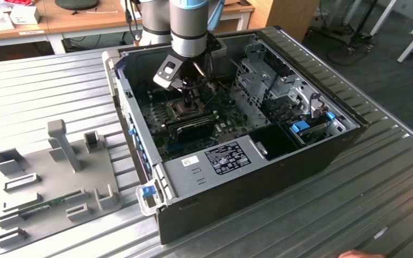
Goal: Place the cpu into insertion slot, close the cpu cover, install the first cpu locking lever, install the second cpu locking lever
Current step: 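Place the cpu into insertion slot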
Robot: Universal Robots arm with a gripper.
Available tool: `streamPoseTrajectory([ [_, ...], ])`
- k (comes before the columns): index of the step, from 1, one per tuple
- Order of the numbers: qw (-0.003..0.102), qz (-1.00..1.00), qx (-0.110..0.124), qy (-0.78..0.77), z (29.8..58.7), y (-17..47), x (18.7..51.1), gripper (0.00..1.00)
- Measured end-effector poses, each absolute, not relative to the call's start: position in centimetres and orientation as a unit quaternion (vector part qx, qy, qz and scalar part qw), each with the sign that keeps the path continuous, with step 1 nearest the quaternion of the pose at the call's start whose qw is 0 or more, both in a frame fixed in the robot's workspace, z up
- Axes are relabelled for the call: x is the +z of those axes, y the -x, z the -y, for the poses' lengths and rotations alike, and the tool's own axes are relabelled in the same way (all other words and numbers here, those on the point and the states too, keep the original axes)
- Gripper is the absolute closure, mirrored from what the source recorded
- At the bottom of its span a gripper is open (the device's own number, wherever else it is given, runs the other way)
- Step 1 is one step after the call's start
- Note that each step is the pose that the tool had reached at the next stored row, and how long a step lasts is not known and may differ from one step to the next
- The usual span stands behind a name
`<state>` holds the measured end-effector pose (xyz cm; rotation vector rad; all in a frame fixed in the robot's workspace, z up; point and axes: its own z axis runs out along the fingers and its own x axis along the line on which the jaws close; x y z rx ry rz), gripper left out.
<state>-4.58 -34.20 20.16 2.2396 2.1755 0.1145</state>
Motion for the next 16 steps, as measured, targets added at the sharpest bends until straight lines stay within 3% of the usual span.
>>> streamPoseTrajectory([
  [16,0.009,-0.696,0.037,-0.717,34.20,4.57,19.81,0.89],
])
